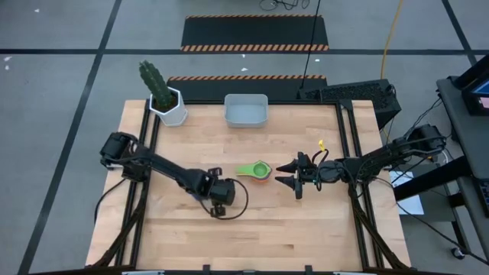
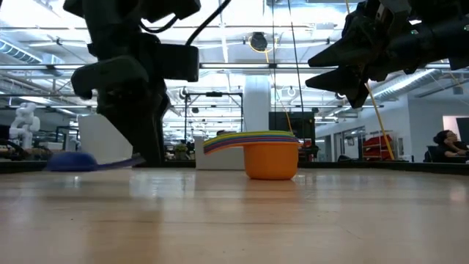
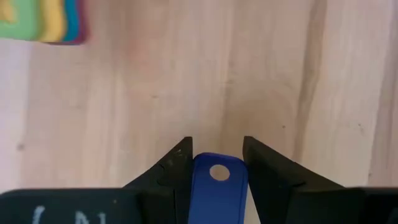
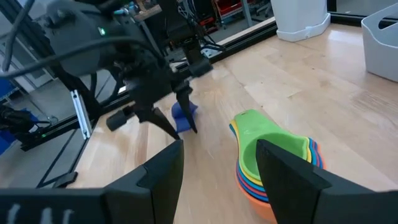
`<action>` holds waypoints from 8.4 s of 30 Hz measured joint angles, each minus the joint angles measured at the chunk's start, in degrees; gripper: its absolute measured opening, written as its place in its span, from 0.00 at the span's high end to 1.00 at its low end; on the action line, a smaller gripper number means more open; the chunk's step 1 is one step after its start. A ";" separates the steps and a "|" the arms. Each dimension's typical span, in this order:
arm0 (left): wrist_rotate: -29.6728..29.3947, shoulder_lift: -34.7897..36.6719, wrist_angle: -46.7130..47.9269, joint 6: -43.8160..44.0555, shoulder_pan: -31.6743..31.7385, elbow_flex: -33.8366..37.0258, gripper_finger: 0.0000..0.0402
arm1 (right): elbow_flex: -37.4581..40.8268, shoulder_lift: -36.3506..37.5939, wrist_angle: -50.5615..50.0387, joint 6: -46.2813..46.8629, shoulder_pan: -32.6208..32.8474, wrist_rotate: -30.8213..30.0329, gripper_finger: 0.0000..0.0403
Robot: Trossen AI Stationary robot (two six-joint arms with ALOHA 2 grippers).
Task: Nest measuring cups in basket
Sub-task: Stack the violet measuring cup on top of the green measuring cup
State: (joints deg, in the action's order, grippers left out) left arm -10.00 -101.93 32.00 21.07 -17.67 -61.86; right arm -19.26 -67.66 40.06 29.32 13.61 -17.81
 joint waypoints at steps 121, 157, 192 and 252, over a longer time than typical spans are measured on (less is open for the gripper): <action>-5.55 12.28 -11.33 -0.27 -13.44 -0.27 0.57 | -43.15 -41.57 -16.43 -54.97 15.86 -5.99 0.91; 13.11 -1.75 -21.19 12.71 -2.28 3.82 0.57 | -53.86 -42.18 -37.73 -38.40 17.16 -15.02 0.75; 0.08 6.36 -19.30 7.46 -3.39 13.23 0.57 | -61.40 -56.24 -41.86 -48.30 15.72 -14.94 0.72; -26.81 25.03 -40.19 -10.15 -16.18 11.29 0.57 | -61.31 -31.85 -54.68 -44.24 26.98 -45.48 1.00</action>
State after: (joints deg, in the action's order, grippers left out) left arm -36.80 -76.90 -8.18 10.92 -33.85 -50.57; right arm -80.58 -99.51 -14.62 -14.92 40.59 -63.28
